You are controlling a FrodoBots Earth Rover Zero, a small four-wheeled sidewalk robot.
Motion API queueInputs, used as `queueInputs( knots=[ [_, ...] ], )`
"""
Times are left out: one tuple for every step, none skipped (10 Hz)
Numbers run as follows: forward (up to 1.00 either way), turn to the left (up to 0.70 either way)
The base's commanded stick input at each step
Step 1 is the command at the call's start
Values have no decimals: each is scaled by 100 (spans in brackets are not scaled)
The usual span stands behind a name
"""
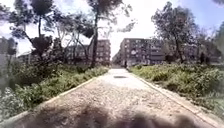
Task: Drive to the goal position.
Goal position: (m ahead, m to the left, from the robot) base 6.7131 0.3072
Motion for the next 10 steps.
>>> queueInputs(
  knots=[
    [70, 0],
    [70, 0],
    [70, 0],
    [70, 0],
    [70, 0],
    [70, 0],
    [70, 0],
    [70, 0],
    [70, 0],
    [70, 0]
  ],
)
